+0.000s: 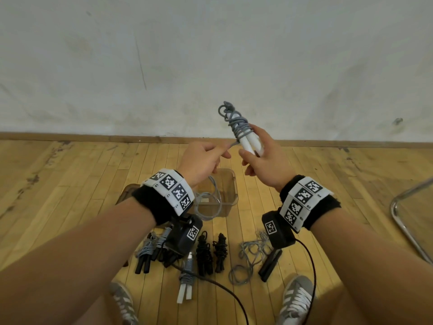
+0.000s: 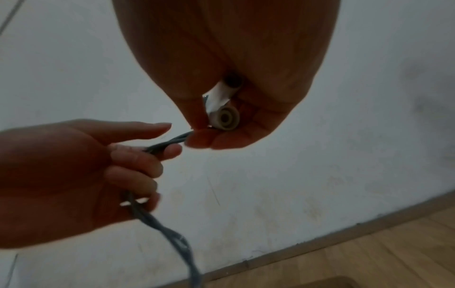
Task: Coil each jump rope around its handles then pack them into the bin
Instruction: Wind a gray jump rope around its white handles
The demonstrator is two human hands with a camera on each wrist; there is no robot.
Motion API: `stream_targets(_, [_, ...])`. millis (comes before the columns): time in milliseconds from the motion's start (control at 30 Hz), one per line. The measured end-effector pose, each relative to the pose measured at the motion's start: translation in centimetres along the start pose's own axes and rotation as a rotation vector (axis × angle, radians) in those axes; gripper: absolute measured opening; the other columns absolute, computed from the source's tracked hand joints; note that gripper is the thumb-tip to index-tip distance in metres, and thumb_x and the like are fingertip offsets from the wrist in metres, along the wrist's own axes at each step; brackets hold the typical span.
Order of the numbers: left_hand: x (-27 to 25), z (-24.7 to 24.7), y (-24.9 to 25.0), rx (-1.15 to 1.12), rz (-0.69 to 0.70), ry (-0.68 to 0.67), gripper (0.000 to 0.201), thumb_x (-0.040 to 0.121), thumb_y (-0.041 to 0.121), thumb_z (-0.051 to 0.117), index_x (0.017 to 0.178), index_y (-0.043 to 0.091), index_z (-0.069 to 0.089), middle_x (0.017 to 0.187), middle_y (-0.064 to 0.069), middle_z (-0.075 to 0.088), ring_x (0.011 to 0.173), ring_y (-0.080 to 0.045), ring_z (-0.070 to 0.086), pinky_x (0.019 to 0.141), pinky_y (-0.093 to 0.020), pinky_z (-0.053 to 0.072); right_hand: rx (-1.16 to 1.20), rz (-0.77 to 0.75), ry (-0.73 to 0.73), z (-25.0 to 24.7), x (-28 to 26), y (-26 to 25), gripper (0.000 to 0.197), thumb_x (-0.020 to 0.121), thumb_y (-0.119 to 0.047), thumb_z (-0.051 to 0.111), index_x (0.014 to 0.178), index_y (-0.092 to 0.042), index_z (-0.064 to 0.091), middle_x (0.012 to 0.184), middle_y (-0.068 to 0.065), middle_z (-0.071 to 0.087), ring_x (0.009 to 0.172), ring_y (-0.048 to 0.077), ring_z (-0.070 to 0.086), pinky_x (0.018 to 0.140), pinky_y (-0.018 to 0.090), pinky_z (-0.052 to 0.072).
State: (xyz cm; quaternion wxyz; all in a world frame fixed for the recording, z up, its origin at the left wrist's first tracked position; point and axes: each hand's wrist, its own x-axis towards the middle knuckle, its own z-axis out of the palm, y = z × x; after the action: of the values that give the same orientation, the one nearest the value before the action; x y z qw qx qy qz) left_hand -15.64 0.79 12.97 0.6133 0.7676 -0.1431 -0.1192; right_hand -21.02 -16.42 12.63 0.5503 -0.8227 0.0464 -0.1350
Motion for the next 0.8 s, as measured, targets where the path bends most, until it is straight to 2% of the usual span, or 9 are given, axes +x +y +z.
stream_targets(67, [-0.1,0.1,0.0,0.017,-0.002,-0.023,0.026,0.101,0.032,0.061,0.094,0.016,0.08,0.062,0.004,0.06,0.052,-0.009,0.054,0.056,-0.02,0.045,-0.128,-0.013,0.029,-0.5,0.3,0.7,0.059,0.098,-0.014,0.062,0.15,-0.029,0.038,0.099,0.0,0.063,0.059,0.006,0.062,0.054,0.026,0.052])
stream_targets(167, [-0.1,0.4,0.2,-0.026,-0.019,-0.017,0.022,0.1,0.025,0.061,0.098,0.013,0.079,0.068,0.003,0.065,0.053,-0.009,0.057,0.057,-0.02,0.048,-0.337,-0.024,0.031,-0.5,0.4,1.4,0.061,0.098,-0.023,0.06,0.15,-0.037,0.033,0.11,0.0,0.064,0.066,0.012,0.061,0.062,0.034,0.052])
stream_targets(233, [-0.1,0.6,0.5,-0.088,-0.041,-0.018,0.024,0.1,0.027,0.062,0.099,0.008,0.078,0.07,0.001,0.066,0.054,-0.01,0.058,0.058,-0.02,0.05,-0.421,-0.034,0.026,-0.2,0.3,1.4,0.061,0.099,-0.025,0.059,0.151,-0.038,0.03,0.112,0.001,0.065,0.068,0.015,0.062,0.064,0.036,0.053])
stream_targets(333, [-0.1,0.7,0.9,-0.182,-0.087,0.011,0.036,0.099,0.037,0.063,0.098,0.004,0.077,0.07,0.0,0.067,0.054,-0.011,0.059,0.058,-0.022,0.051,-0.423,-0.061,-0.001,0.3,-0.1,0.6,0.051,0.106,-0.034,0.046,0.153,-0.036,0.027,0.103,-0.003,0.064,0.075,0.015,0.06,0.071,0.038,0.051])
stream_targets(467, [0.0,0.7,0.9,-0.111,-0.061,0.076,0.044,0.097,0.051,0.061,0.091,0.011,0.079,0.069,0.002,0.068,0.054,-0.01,0.061,0.06,-0.026,0.049,-0.254,-0.086,-0.082,0.6,-0.6,-0.3,0.043,0.112,-0.032,0.026,0.154,-0.033,0.029,0.1,-0.018,0.054,0.078,-0.009,0.054,0.071,0.019,0.039])
stream_targets(533, [-0.1,0.6,0.8,-0.068,-0.039,0.098,0.044,0.094,0.055,0.062,0.09,0.014,0.079,0.069,0.002,0.069,0.053,-0.009,0.061,0.061,-0.026,0.047,-0.274,-0.124,-0.111,0.5,-0.6,-0.3,0.043,0.111,-0.027,0.03,0.154,-0.031,0.03,0.097,-0.022,0.053,0.074,-0.015,0.053,0.067,0.012,0.039])
stream_targets(667, [-0.1,0.8,0.7,-0.082,-0.027,0.127,0.042,0.088,0.058,0.07,0.087,0.017,0.08,0.066,0.003,0.067,0.052,-0.009,0.06,0.061,-0.026,0.047,-0.254,-0.196,-0.104,0.7,-1.1,-0.6,0.047,0.107,-0.025,0.05,0.151,-0.026,0.037,0.092,-0.024,0.053,0.073,-0.012,0.056,0.064,0.006,0.041])
stream_targets(733, [0.0,0.7,0.6,-0.097,-0.015,0.129,0.037,0.089,0.053,0.072,0.082,0.018,0.08,0.061,0.005,0.062,0.052,-0.009,0.056,0.06,-0.026,0.046,-0.218,-0.197,-0.081,1.1,-1.3,-0.9,0.052,0.102,-0.028,0.06,0.149,-0.029,0.039,0.093,-0.02,0.059,0.074,-0.007,0.059,0.063,0.008,0.044])
stream_targets(800, [0.1,0.6,0.5,-0.142,-0.008,0.115,0.038,0.091,0.049,0.071,0.075,0.015,0.077,0.06,0.004,0.058,0.052,-0.01,0.052,0.061,-0.026,0.045,-0.104,-0.148,-0.076,1.2,-1.2,-1.1,0.06,0.096,-0.032,0.069,0.148,-0.033,0.039,0.098,-0.006,0.067,0.075,0.003,0.064,0.064,0.016,0.051])
